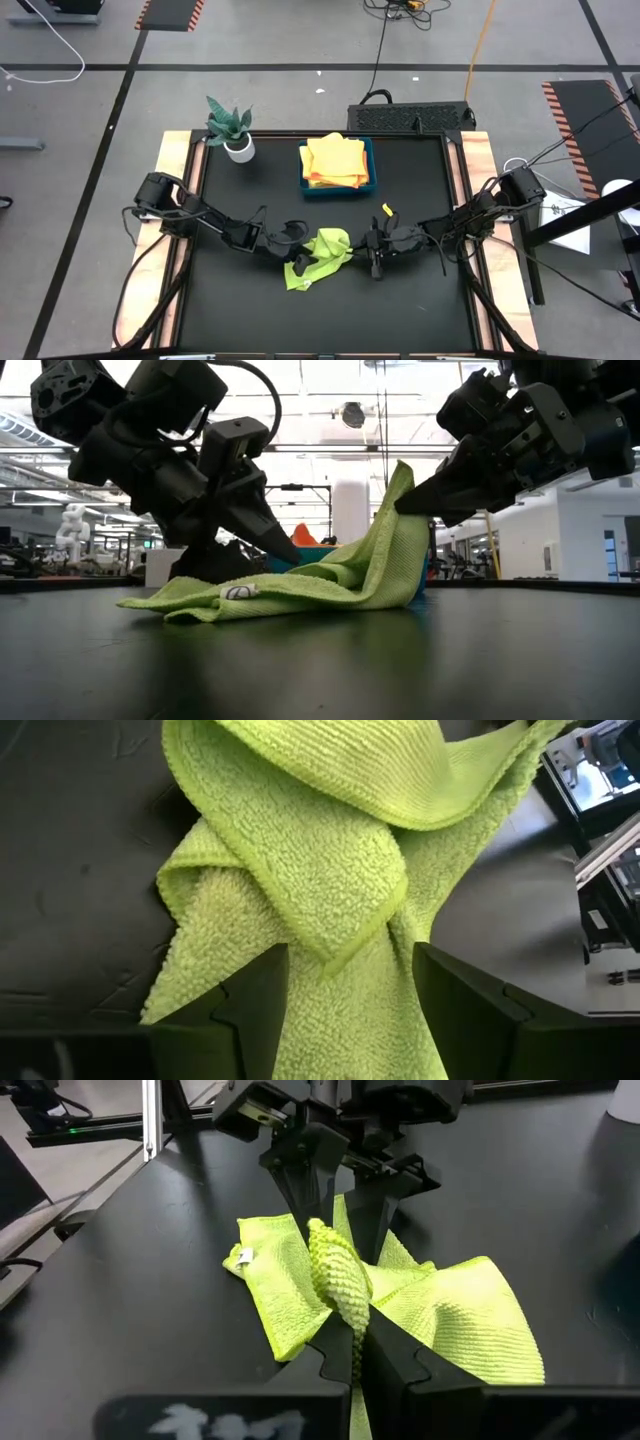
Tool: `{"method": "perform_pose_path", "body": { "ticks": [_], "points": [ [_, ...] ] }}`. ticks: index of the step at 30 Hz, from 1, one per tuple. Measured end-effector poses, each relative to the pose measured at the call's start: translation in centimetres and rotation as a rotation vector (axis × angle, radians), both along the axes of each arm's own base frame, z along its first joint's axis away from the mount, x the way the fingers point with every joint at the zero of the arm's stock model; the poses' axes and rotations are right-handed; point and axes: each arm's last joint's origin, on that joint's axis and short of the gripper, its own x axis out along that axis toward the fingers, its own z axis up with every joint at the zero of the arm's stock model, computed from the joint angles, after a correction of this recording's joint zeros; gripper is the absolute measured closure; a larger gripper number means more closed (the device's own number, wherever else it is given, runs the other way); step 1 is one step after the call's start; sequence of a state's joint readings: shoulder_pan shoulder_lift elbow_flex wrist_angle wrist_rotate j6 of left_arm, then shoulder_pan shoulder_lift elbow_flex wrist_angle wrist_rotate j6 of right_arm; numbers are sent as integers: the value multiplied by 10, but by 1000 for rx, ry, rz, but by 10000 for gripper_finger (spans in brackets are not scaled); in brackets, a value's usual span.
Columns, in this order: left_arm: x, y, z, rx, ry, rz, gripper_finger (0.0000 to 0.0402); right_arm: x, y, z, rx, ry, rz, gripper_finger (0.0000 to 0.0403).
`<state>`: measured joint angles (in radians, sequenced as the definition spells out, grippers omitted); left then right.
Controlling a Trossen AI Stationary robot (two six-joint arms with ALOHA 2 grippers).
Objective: Fold microfiber towels
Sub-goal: Fold the green microfiber cloth
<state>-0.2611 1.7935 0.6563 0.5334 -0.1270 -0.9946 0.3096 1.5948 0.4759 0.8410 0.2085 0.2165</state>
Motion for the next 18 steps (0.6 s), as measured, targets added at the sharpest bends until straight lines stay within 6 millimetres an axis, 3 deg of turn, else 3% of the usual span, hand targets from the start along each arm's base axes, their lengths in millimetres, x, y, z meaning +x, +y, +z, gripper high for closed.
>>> {"method": "perform_pose_path", "body": {
  "ticks": [12, 18],
  "points": [
    [2, 2, 2, 15, -24, 6, 191, 0, 0, 0, 1, -3, 0, 403],
    [3, 1, 3, 34, -46, -9, 253, 0, 0, 0, 2, -3, 0, 403]
  ]
}}
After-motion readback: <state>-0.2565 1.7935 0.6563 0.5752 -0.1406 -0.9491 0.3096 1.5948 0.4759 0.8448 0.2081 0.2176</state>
